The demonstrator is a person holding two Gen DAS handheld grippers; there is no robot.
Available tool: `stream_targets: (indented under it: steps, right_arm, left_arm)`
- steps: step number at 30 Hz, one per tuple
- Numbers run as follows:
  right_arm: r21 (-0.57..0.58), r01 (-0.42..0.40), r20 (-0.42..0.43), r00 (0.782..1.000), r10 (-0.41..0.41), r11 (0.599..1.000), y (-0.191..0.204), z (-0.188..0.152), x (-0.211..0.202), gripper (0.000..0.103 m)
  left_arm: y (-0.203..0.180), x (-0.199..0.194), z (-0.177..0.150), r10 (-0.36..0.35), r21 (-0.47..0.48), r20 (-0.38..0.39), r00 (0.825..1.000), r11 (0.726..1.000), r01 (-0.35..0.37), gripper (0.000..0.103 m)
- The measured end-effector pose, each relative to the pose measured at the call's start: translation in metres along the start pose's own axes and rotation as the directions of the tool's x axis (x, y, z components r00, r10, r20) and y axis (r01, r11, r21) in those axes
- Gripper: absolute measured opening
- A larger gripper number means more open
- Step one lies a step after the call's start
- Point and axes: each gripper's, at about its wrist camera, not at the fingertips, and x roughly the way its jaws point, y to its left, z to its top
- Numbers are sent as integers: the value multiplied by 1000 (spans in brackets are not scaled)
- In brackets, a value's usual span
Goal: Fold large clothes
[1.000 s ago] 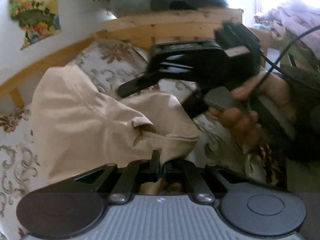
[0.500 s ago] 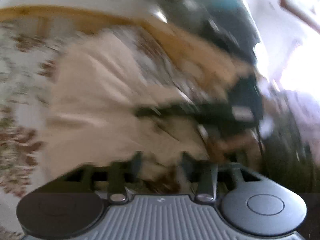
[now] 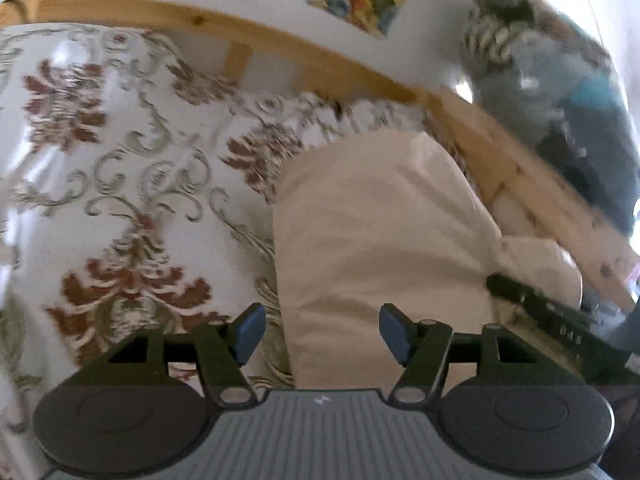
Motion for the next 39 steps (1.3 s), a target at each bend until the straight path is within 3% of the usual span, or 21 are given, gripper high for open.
stream_targets:
  steps: [6,9,15,19,24,28,30,34,36,38,39]
  right_arm:
    - [-128,169,16,986,-168,977,-26,-5,16,4]
    - [-238,250,41,968,-247,939,-36,-12,32,4]
    - [-327,356,63,933,-355,876,-58,-28,60,5]
    - [-357,371,25,921,-388,857,-68,-40,86,7]
    - [-286,394,-12,910,-414,873,-75,-42,94,28]
    - [-217,407,8,909,-416,887,-74,-35,77,41]
    - [-167,440,43,897,-439,882,-78,-34,66,73]
    - [-81,510,152,856,-495,857,-84,-28,40,79]
    - [-94,528,205,840,-503,844,-78,-25,31,84]
    - [-152,523,241,843,-481,839,-71,-19,31,90]
    - [-165,502,240,855,-459,849,-68,-12,34,92]
  left_arm:
    - [-31,32,-6,-48,67,-79,996,996,54,71]
    - [-38,36,-14,-53,81,-102,993,995,62,73]
    - [-44,39,-20,-62,61,-122,991,996,70,76]
    - [-55,54,-14,-103,28,-130,986,994,108,82]
    - [-77,77,-15,-41,101,-148,988,993,56,90]
    - [-78,87,-15,-16,68,-181,983,997,29,90]
    - [-75,89,-16,-10,48,-188,982,999,19,90]
    - [-74,88,-16,-12,31,-189,982,999,18,90]
    - [-75,88,-15,-12,32,-192,981,999,18,90]
    - [-75,89,-14,-15,38,-195,981,999,23,90]
    - [-74,90,-14,-18,37,-197,980,999,26,90]
